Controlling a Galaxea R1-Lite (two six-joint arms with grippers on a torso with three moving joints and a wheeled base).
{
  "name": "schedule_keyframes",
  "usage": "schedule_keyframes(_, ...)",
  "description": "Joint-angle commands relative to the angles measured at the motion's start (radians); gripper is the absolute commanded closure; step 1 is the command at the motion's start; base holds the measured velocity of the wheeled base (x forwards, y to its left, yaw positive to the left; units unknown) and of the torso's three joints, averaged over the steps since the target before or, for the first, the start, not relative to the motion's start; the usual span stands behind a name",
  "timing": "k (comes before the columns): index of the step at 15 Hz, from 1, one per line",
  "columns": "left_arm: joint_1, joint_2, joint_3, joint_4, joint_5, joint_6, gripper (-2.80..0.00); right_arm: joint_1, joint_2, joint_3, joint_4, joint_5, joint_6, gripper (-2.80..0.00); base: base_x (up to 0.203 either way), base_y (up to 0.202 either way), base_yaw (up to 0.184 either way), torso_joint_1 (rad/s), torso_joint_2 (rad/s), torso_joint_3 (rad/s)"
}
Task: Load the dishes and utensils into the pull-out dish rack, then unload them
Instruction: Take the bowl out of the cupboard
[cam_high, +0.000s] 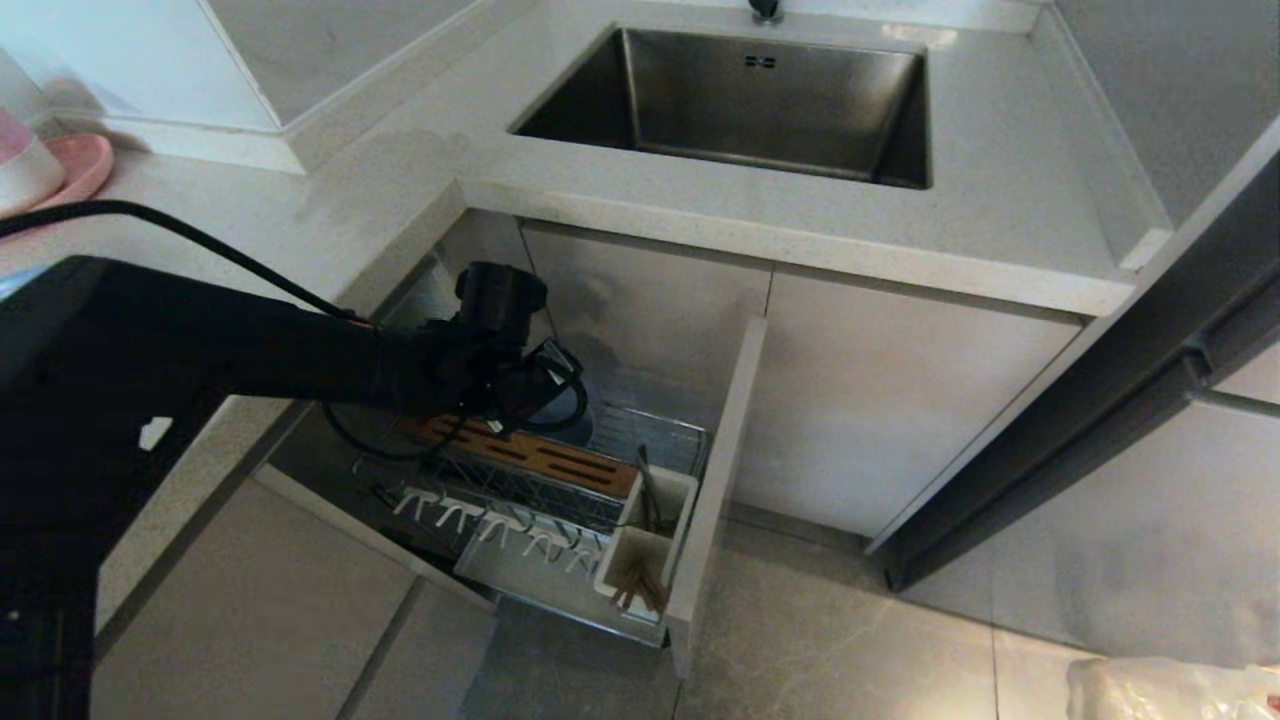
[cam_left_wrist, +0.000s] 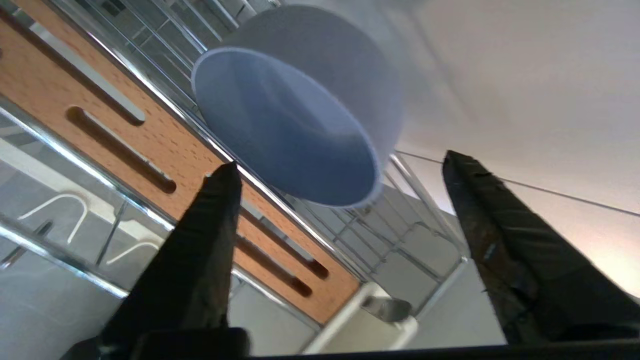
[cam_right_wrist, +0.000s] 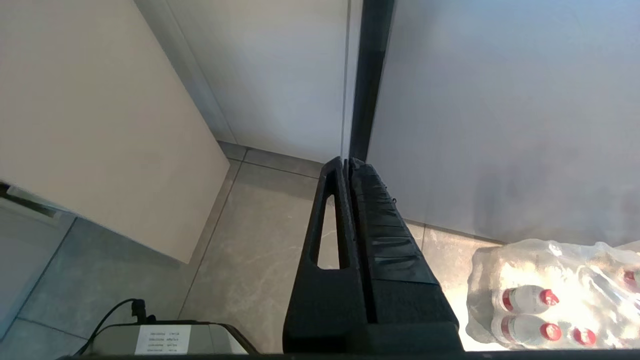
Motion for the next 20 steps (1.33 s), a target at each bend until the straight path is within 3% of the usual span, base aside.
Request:
schedule_keyframes(1, 0.0, 0.041, -0.005, -0.018, 0.002, -0.005, -2.8, 0.0, 0.001, 0.0, 0.0, 0.0, 0.0, 0.0, 0.0, 0.0, 0.0, 0.0, 0.0, 0.0)
schedule_keyframes(6, 0.007, 0.087, -0.012, -0.088, 0.0, 0.006, -2.8, 0.0, 0.001, 0.0, 0.0, 0.0, 0.0, 0.0, 0.0, 0.0, 0.0, 0.0, 0.0, 0.0)
schedule_keyframes(20, 0.046, 0.145, -0.081, -0.124, -0.047, 0.03, -2.8, 0.0, 0.0, 0.0, 0.0, 0.0, 0.0, 0.0, 0.0, 0.0, 0.0, 0.0, 0.0, 0.0)
